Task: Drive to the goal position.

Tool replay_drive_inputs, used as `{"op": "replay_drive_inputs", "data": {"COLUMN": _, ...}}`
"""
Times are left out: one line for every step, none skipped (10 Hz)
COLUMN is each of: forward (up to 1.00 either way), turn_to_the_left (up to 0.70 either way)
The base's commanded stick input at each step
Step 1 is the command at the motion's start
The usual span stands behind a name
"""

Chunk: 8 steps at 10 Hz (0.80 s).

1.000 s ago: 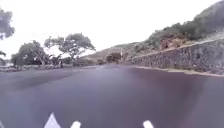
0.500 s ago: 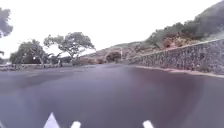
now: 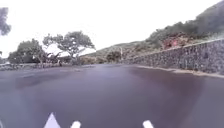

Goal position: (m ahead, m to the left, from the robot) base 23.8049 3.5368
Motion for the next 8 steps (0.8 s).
{"op": "replay_drive_inputs", "data": {"forward": 0.7, "turn_to_the_left": 0.0}}
{"op": "replay_drive_inputs", "data": {"forward": 0.7, "turn_to_the_left": 0.0}}
{"op": "replay_drive_inputs", "data": {"forward": 0.7, "turn_to_the_left": 0.0}}
{"op": "replay_drive_inputs", "data": {"forward": 0.7, "turn_to_the_left": 0.0}}
{"op": "replay_drive_inputs", "data": {"forward": 0.7, "turn_to_the_left": 0.0}}
{"op": "replay_drive_inputs", "data": {"forward": 0.7, "turn_to_the_left": 0.0}}
{"op": "replay_drive_inputs", "data": {"forward": 0.7, "turn_to_the_left": 0.0}}
{"op": "replay_drive_inputs", "data": {"forward": 0.7, "turn_to_the_left": 0.0}}
